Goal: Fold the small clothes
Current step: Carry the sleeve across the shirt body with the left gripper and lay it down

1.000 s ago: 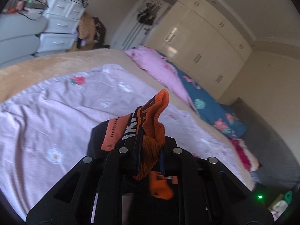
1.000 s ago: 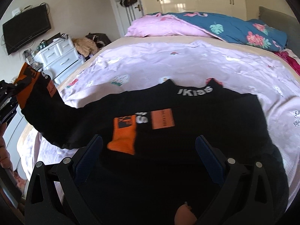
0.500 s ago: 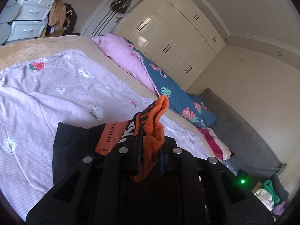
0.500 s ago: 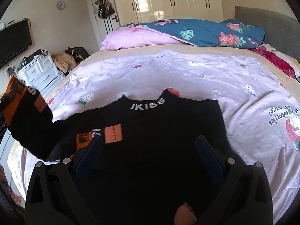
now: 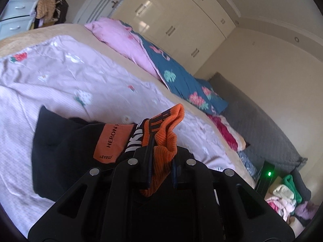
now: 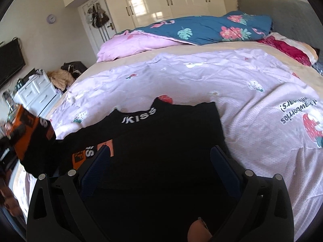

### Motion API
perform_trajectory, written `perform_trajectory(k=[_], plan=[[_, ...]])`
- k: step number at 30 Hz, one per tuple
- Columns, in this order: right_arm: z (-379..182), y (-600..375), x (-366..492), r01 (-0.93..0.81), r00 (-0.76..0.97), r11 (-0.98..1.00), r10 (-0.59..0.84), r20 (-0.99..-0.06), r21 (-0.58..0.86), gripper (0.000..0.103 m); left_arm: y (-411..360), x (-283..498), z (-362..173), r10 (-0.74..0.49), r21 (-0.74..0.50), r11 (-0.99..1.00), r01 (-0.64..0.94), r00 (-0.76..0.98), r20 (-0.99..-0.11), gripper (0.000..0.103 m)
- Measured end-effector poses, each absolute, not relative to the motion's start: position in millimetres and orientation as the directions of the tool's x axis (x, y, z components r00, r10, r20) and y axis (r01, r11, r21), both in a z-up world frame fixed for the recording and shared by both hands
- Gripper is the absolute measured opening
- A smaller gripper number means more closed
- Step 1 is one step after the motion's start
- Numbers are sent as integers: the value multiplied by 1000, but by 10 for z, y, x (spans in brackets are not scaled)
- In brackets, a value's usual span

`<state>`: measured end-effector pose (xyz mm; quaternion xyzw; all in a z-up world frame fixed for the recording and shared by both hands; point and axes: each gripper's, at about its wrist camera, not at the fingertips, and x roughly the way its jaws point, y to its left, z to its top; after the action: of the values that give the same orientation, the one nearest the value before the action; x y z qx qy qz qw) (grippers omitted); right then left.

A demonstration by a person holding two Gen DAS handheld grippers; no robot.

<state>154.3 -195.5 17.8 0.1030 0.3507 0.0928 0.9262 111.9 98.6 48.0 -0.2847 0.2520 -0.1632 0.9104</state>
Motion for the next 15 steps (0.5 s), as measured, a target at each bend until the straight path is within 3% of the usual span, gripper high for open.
perform_trajectory(k=[15], plan=[[164, -2381, 1548, 5, 750, 948, 207, -629, 318, 99, 229, 1357, 91, -531, -519, 817, 249, 675, -512, 7]])
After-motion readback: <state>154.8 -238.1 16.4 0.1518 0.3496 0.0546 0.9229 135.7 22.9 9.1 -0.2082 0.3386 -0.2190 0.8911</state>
